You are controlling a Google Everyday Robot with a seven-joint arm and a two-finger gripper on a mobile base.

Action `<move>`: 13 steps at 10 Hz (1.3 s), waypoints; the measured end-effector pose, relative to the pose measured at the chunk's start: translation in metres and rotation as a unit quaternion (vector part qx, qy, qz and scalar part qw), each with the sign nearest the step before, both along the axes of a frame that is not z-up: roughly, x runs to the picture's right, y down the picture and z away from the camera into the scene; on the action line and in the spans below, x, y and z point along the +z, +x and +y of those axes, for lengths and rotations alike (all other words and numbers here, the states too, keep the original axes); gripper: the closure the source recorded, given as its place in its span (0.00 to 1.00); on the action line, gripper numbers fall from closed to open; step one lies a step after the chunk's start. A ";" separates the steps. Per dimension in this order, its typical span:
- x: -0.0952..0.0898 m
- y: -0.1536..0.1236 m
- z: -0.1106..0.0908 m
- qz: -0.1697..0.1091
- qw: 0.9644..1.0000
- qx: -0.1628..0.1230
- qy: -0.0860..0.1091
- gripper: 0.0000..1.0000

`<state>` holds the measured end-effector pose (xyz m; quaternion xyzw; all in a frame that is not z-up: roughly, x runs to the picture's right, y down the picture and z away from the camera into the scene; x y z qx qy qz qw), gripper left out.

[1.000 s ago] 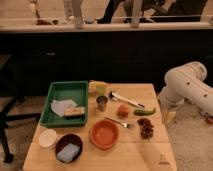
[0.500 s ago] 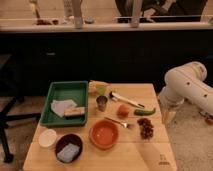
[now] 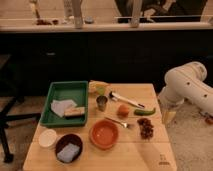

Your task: Place banana in paper cup

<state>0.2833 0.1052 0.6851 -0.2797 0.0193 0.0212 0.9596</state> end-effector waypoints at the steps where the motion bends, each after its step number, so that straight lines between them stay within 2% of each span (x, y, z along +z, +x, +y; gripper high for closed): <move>1: 0.000 0.000 0.000 0.000 1.000 0.000 0.000 0.20; 13: 0.000 0.001 -0.001 -0.006 1.000 0.002 0.000 0.20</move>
